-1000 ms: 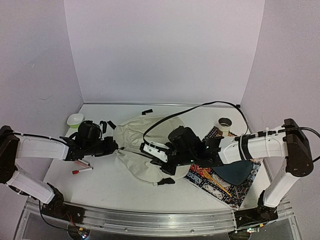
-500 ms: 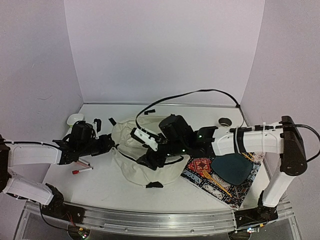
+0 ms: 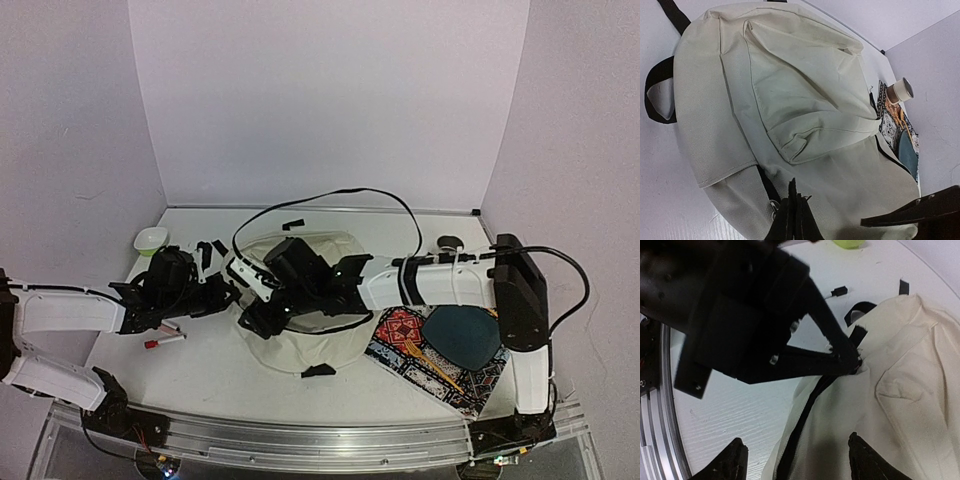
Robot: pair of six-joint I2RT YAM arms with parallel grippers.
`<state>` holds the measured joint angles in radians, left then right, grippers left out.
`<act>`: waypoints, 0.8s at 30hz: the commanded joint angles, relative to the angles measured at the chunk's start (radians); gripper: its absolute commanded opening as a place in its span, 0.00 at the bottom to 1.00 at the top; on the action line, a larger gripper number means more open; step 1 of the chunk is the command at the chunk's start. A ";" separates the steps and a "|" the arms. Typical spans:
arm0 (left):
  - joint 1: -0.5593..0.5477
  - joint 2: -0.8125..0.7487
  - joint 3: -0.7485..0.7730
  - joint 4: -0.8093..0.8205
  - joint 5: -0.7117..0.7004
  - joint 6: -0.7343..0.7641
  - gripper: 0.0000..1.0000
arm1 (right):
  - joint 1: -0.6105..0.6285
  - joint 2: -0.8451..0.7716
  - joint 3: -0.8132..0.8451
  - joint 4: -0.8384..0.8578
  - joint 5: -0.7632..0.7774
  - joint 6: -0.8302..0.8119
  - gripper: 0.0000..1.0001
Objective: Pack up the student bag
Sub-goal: Hold the largest pocket of the student bag, then zip the largest pocket of the bag in the student bag.
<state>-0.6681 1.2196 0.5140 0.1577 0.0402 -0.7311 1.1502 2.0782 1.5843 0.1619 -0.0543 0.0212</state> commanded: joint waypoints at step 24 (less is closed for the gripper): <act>0.094 0.156 0.081 -0.012 -0.273 0.089 0.00 | 0.067 -0.177 -0.151 -0.093 0.044 -0.013 0.00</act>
<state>-0.6396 1.3342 0.5451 0.1578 -0.0791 -0.6917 1.1806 1.9865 1.4478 0.1322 0.0184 0.0143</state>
